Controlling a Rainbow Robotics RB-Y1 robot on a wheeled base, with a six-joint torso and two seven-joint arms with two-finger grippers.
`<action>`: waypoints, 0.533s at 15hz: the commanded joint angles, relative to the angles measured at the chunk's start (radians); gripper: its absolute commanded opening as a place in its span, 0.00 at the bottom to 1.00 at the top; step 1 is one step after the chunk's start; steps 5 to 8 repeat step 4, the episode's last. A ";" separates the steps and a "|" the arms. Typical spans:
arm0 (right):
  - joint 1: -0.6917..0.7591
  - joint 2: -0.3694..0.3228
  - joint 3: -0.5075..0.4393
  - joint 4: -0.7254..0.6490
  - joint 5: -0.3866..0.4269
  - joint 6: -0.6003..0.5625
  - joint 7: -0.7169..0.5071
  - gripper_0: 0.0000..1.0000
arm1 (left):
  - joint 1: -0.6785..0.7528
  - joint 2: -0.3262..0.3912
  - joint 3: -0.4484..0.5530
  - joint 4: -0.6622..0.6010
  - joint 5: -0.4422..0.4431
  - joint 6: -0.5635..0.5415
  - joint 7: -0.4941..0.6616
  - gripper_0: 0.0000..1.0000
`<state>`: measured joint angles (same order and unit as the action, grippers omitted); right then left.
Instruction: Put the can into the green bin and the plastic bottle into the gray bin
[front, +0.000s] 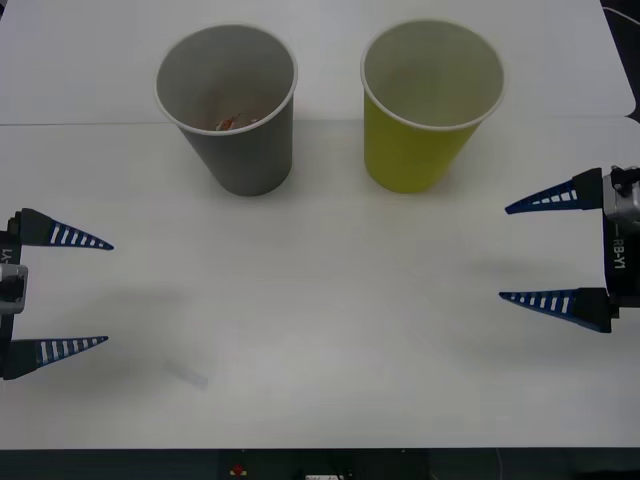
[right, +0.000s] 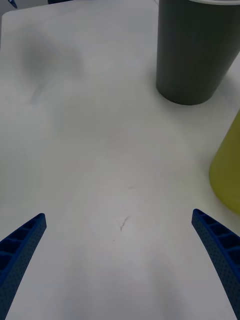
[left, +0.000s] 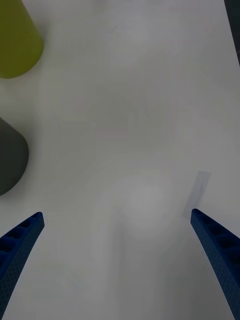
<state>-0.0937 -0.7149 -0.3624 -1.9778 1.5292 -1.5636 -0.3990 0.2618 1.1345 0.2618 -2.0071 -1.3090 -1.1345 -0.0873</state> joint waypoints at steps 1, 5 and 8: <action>0.000 0.000 -0.006 0.001 -0.001 -0.001 0.008 1.00 | 0.000 0.000 0.000 0.000 0.000 0.000 0.000 1.00; 0.000 0.000 -0.010 0.001 0.000 -0.001 0.002 1.00 | 0.000 0.000 0.000 0.000 0.000 0.000 0.000 1.00; 0.000 0.000 -0.010 0.001 0.000 -0.001 0.002 1.00 | 0.000 0.000 0.000 0.000 0.000 0.000 0.000 1.00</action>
